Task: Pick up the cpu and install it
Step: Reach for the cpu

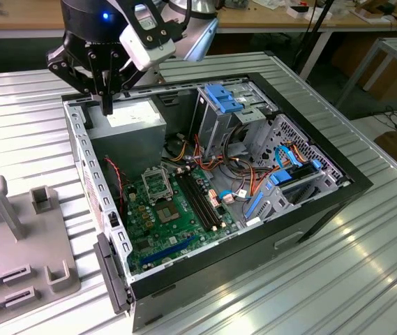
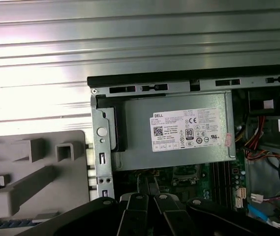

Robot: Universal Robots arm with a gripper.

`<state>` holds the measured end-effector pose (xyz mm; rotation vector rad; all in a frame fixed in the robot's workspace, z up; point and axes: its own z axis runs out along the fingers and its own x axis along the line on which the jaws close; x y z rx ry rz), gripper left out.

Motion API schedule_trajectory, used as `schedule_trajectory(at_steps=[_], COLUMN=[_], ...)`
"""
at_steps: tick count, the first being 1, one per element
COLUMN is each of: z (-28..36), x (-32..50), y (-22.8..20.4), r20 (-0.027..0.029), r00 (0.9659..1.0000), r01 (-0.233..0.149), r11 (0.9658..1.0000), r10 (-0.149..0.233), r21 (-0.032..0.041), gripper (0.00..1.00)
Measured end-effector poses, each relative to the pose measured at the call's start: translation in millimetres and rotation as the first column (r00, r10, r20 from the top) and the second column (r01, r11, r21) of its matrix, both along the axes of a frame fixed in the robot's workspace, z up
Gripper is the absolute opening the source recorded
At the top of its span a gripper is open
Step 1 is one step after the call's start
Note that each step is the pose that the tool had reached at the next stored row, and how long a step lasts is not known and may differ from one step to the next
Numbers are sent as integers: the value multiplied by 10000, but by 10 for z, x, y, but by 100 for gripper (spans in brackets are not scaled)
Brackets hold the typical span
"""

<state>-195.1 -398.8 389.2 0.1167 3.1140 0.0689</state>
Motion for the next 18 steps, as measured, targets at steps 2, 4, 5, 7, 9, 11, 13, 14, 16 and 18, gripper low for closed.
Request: schedule_trajectory(at_steps=[2, 4, 5, 7, 9, 11, 13, 14, 16, 18], z=[0, -1, -1, -1, -2, -2, -3, -3, -3, -4], x=[-11, -21, -25, -34, -43, -57, -66, -70, -79, -87], y=[0, 0, 0, 0, 0, 0, 0, 0, 0, 0], r20=[-1, 0, 0, 0, 0, 0, 0, 0, 0, 0], r00=[10000, 10000, 10000, 10000, 10000, 10000, 10000, 10000, 10000, 10000], r01=[0, -1, -1, 0, 0, -1, -1, -1, -1, -1], r11=[10000, 10000, 10000, 10000, 10000, 10000, 10000, 10000, 10000, 10000], r10=[0, 1, 1, 0, 0, 1, 1, 1, 1, 1], r21=[-1, 0, 0, -1, 0, 0, 0, 0, 0, 0], gripper=[11, 11, 11, 11, 11, 11, 11, 11, 11, 11])
